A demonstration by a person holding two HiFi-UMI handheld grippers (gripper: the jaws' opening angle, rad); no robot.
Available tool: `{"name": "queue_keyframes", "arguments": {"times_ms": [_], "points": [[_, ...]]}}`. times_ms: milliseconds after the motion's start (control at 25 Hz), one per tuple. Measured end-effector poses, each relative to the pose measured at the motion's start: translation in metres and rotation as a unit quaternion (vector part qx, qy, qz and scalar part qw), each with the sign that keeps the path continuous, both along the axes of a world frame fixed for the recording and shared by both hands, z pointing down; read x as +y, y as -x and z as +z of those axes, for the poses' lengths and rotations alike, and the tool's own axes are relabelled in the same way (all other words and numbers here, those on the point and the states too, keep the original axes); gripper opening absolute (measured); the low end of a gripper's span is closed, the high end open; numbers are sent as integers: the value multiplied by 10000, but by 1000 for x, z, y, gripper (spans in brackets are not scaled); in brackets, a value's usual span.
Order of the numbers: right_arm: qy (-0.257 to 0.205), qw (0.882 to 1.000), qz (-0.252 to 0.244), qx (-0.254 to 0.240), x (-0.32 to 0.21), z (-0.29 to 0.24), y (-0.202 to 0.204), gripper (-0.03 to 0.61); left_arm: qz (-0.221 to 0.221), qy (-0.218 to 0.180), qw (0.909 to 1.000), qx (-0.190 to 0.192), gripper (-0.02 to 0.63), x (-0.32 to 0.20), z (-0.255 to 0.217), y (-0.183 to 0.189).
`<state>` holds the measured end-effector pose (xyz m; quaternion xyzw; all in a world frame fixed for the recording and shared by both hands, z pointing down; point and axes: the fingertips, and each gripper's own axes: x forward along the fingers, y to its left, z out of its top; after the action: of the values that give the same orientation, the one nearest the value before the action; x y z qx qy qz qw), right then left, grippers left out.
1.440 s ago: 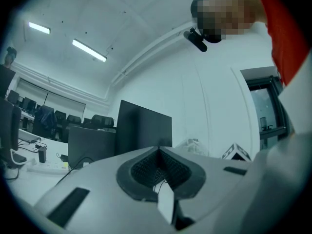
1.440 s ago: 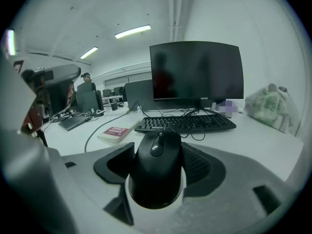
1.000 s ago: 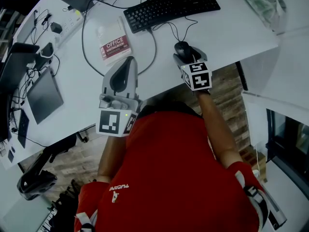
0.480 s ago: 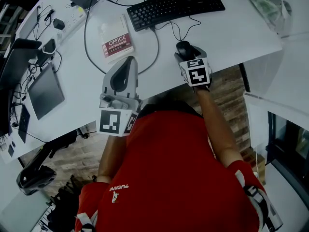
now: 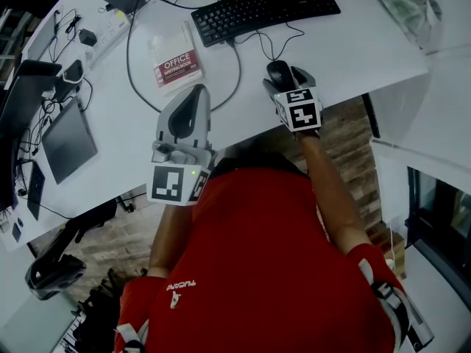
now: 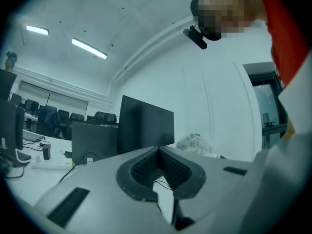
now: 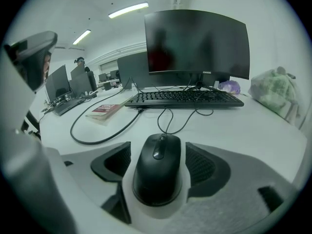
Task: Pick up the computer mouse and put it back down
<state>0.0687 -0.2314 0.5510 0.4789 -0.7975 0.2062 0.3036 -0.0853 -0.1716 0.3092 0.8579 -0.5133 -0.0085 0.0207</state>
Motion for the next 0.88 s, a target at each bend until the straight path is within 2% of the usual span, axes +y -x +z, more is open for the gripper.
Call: {"name": "queue_keyframes", "arguments": {"times_ms": [200, 400, 600, 880], "points": [[-430, 9988, 13, -221, -2, -40, -1, 345, 72, -27, 10000, 57, 9, 0, -2, -1], [-1098, 9920, -54, -620, -1, -107, 2, 294, 138, -111, 9998, 95, 9, -4, -8, -1], [-1807, 9777, -219, -1050, 13, -175, 10, 209, 217, -235, 9994, 146, 9, -5, -18, -2], [-2640, 9492, -504, -1637, 43, -244, 31, 84, 424, -353, 9983, 213, 9, 0, -33, -6]]}}
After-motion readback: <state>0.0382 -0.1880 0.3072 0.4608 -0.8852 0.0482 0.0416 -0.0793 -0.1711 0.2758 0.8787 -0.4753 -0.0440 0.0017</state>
